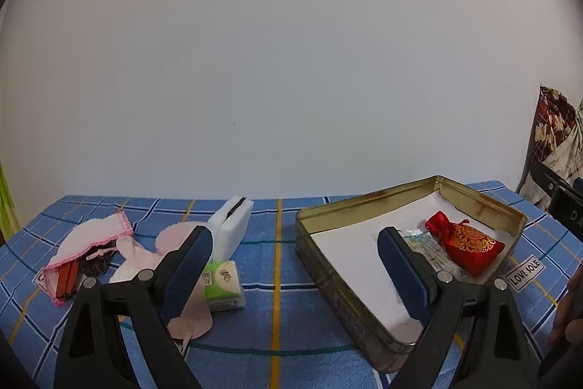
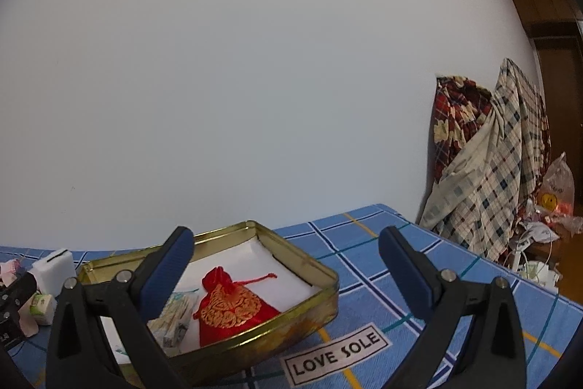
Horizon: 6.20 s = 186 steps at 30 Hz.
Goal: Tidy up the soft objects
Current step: 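Withdraw both tools from the tin back toward the remaining items, then grasp the white pink-edged cloth with the left tool while the right tool grasps the pink bra, then lift the white cloth with the left tool while the right tool lifts the pink bra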
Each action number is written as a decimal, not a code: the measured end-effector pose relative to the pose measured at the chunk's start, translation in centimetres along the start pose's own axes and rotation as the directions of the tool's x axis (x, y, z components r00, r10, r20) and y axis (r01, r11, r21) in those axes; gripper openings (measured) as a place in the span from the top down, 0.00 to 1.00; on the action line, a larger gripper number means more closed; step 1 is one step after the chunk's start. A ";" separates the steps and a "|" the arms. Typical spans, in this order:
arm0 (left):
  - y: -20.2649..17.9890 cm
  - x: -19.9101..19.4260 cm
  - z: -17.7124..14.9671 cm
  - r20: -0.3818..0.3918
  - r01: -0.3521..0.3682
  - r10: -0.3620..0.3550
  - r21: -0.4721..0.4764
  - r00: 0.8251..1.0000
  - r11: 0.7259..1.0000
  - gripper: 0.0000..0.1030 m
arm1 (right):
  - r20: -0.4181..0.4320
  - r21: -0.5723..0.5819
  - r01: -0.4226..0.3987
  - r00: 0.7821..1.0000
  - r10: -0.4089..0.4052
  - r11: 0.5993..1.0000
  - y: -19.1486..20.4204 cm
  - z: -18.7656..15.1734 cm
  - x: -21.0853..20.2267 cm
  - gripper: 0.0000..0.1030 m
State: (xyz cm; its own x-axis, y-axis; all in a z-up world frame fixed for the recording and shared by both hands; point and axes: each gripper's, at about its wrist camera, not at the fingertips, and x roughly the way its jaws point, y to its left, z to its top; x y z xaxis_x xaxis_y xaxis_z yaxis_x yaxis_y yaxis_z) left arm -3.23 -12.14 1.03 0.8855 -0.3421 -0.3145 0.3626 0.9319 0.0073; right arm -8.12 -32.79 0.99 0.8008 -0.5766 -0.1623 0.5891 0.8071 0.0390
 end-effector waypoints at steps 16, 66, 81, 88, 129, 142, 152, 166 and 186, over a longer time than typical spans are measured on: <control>2.1 -1.2 -0.6 -0.005 -0.008 0.008 0.013 1.000 1.000 0.09 | -0.027 -0.046 -0.040 0.999 0.039 0.998 3.4 -1.1 -1.7 0.00; 26.4 1.7 -1.2 -0.155 -0.333 0.309 -0.167 0.938 0.928 0.09 | -0.445 -0.120 -0.535 0.782 0.436 0.836 29.2 -6.8 -1.6 0.25; 26.8 3.8 -1.7 -0.248 -0.239 0.209 -0.099 0.946 0.966 0.09 | -0.592 -0.253 -0.583 0.725 0.353 0.772 34.8 -9.4 -0.5 0.89; 26.1 4.4 -1.8 -0.272 -0.233 0.208 -0.061 0.939 0.971 0.09 | -0.514 -0.176 -0.645 0.704 0.489 0.743 32.8 -7.9 -2.3 0.93; 27.2 1.4 0.7 0.010 -0.082 0.091 -0.350 0.996 0.933 0.68 | -0.217 0.008 -0.647 0.743 0.633 0.762 25.3 -2.8 -5.4 0.92; 22.8 -0.4 1.4 0.095 -0.078 0.111 -0.305 0.989 0.949 0.67 | -0.128 0.118 -0.659 0.732 0.670 0.743 22.2 -0.5 -5.1 0.91; 24.3 -1.7 1.3 0.098 -0.143 0.186 -0.337 0.978 0.931 0.67 | -0.449 0.121 -0.689 0.604 0.658 0.715 26.7 -4.8 -1.2 0.76; 26.5 -2.3 1.5 0.102 -0.179 0.235 -0.383 0.967 0.906 0.67 | -0.586 -0.407 -0.600 0.750 0.308 0.689 35.8 -10.0 -0.4 0.78; 26.6 -1.2 1.8 0.075 -0.195 0.240 -0.378 0.968 0.905 0.67 | -0.443 0.022 -0.718 0.617 0.650 0.696 28.7 -3.5 -0.8 0.90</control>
State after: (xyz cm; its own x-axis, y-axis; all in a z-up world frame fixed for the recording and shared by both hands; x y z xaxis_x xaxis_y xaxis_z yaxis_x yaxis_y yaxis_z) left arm 5.83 12.85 3.30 0.9657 -0.1168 -0.2319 0.0458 0.9557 -0.2907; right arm 7.72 -8.72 -1.18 0.8290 0.2256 -0.5118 -0.1625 0.9727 0.1656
